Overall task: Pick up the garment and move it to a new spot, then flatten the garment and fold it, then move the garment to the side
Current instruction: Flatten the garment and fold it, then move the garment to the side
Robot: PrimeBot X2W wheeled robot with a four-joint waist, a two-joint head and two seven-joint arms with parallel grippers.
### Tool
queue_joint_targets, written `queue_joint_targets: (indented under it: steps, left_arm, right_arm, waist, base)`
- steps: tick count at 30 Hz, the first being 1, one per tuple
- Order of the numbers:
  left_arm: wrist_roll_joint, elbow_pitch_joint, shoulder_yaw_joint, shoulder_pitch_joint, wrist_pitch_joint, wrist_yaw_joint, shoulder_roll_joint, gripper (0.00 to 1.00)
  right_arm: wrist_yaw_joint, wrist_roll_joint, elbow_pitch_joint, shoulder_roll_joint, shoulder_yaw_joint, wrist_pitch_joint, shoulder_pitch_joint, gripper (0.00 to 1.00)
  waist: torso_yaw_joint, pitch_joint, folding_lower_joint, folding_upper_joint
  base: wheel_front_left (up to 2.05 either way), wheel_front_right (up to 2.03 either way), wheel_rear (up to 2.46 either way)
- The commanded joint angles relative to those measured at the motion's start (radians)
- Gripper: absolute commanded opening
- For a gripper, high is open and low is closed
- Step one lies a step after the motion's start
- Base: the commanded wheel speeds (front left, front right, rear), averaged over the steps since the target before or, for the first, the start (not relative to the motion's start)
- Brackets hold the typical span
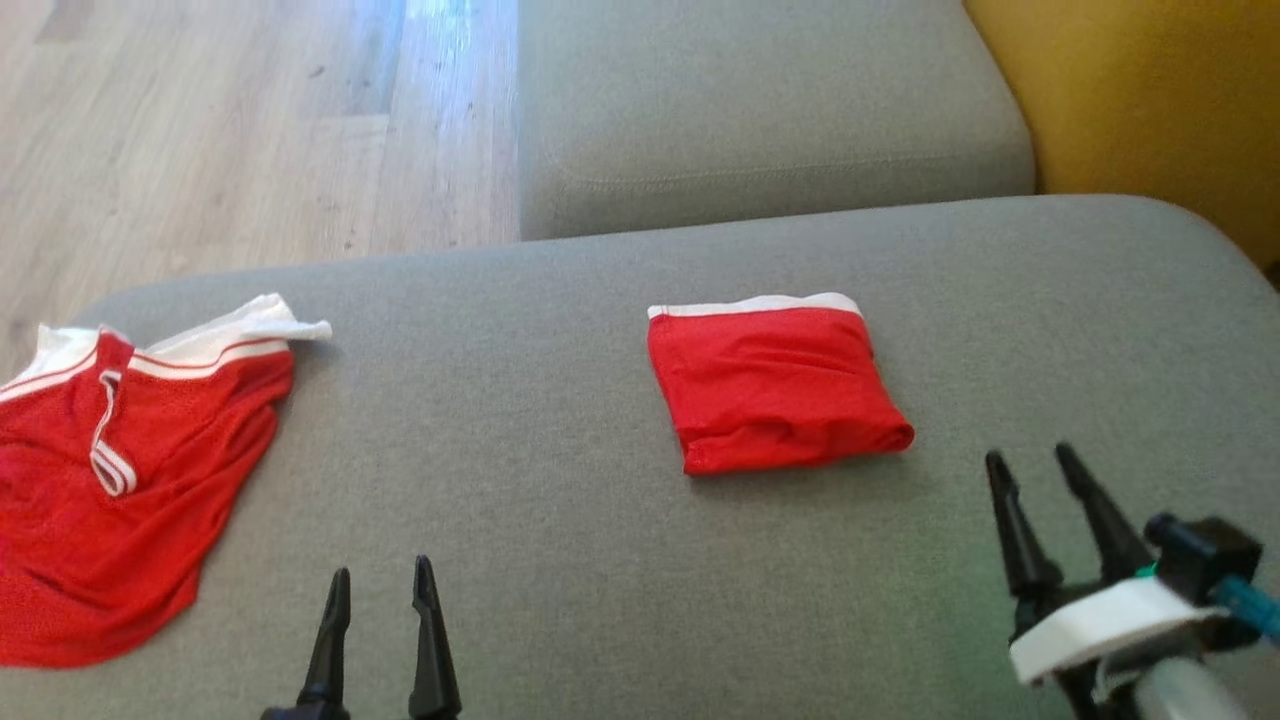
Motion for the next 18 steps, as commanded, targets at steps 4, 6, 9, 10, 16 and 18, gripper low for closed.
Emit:
queue_joint_targets:
  steps: [4,6,9,10,16,18]
  left_arm:
    - [0.021,-0.026,0.044,-0.018,-0.008,0.007,-0.002,1.00]
    - [0.026,-0.025,0.043,-0.012,-0.008,0.007,-0.001,1.00]
    - [0.032,-0.024,0.044,-0.007,-0.008,0.006,0.002,1.00]
    - [0.033,-0.023,0.044,-0.007,-0.008,0.005,0.003,1.00]
    - [0.038,-0.010,0.044,-0.011,-0.008,0.001,0.005,1.00]
    - [0.039,-0.004,0.044,-0.012,-0.008,-0.001,0.007,1.00]
  right_arm:
    - [-0.001,-0.019,-0.018,-0.001,0.021,-0.018,0.002,1.00]
    - [-0.001,-0.026,-0.012,0.005,0.021,-0.020,0.013,1.00]
    - [-0.001,-0.040,-0.006,0.013,0.018,-0.021,0.022,1.00]
    - [-0.001,-0.050,-0.004,0.014,0.018,-0.021,0.022,1.00]
    - [-0.001,-0.072,-0.011,0.036,0.006,-0.022,0.024,1.00]
    - [-0.001,-0.075,-0.013,0.041,0.003,-0.022,0.025,1.00]
  waist:
    - [-0.005,-0.012,0.0001,-0.0001]
    - [-0.005,-0.015,0.0001,-0.0001]
    - [-0.005,-0.017,0.0001,-0.0001]
    - [-0.005,-0.016,0.0001,-0.0001]
    - [-0.004,-0.009,0.0001,-0.0001]
    - [-0.004,-0.008,0.0001,-0.0001]
  base:
    - [0.00,0.00,0.00]
    - [0.00,0.00,0.00]
    - [0.00,0.00,0.00]
    - [0.00,0.00,0.00]
    - [0.00,0.00,0.00]
    - [0.00,0.00,0.00]
